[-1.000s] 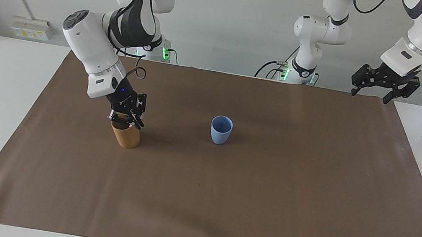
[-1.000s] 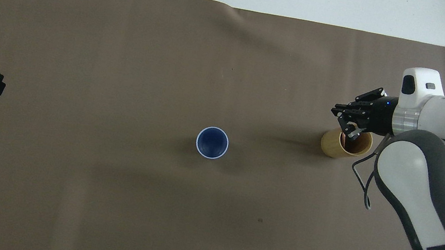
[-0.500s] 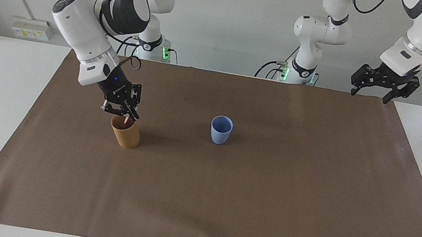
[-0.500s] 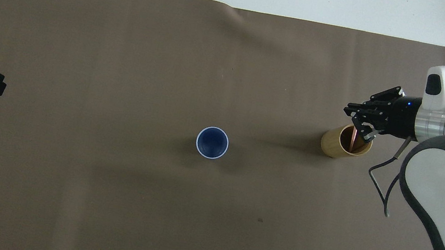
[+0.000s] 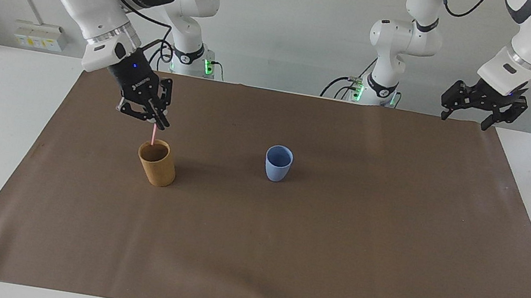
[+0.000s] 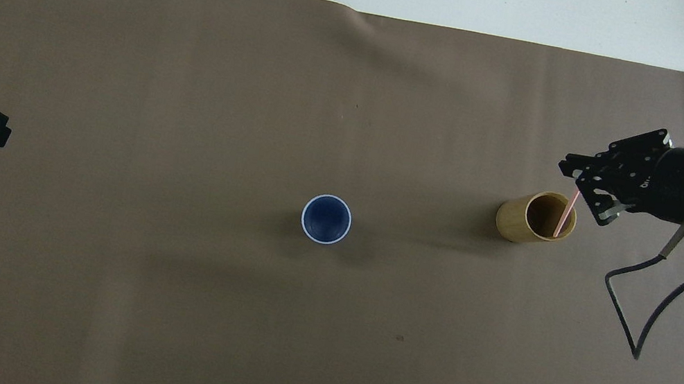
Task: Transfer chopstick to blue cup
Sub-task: 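Carry the pink stick with the right gripper over the blue cup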
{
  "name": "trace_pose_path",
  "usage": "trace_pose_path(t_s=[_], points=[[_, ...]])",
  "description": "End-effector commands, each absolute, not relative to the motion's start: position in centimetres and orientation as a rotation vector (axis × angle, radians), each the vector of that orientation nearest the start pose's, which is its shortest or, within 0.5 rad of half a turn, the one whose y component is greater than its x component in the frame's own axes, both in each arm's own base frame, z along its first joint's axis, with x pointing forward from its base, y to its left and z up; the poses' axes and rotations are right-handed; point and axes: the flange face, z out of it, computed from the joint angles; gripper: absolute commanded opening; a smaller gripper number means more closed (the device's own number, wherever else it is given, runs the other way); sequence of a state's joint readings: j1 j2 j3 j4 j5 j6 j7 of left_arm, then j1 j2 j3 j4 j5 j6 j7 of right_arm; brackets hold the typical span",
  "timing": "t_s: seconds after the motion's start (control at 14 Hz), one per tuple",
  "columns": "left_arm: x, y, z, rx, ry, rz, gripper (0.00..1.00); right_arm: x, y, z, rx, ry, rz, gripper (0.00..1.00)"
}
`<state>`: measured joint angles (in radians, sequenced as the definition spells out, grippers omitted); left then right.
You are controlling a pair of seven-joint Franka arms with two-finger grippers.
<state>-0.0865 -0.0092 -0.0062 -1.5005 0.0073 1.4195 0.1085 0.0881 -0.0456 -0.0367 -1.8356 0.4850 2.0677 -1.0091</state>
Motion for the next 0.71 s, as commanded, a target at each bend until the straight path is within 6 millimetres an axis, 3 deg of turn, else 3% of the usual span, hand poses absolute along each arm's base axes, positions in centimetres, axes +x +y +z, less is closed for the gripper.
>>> trace_pose_path(t_s=[0.0,0.21,0.36,0.64], points=[[52.8,-4.9,64.9,-3.109,0.318,0.101,1.00,57.2,6.1,60.2,-2.472,-1.073,-0.685,0.00],[52.8,-5.0,64.9,-3.108,0.320,0.101,1.00,57.4,7.5,61.3,-2.468,-1.022,-0.694,0.00],[52.8,-5.0,64.9,-3.108,0.320,0.103,1.00,57.4,10.7,61.9,-2.432,-0.985,-0.706,0.00],[52.8,-5.0,65.0,-3.110,0.321,0.098,1.00,55.8,20.3,63.6,-2.457,-0.812,-0.763,0.00]])
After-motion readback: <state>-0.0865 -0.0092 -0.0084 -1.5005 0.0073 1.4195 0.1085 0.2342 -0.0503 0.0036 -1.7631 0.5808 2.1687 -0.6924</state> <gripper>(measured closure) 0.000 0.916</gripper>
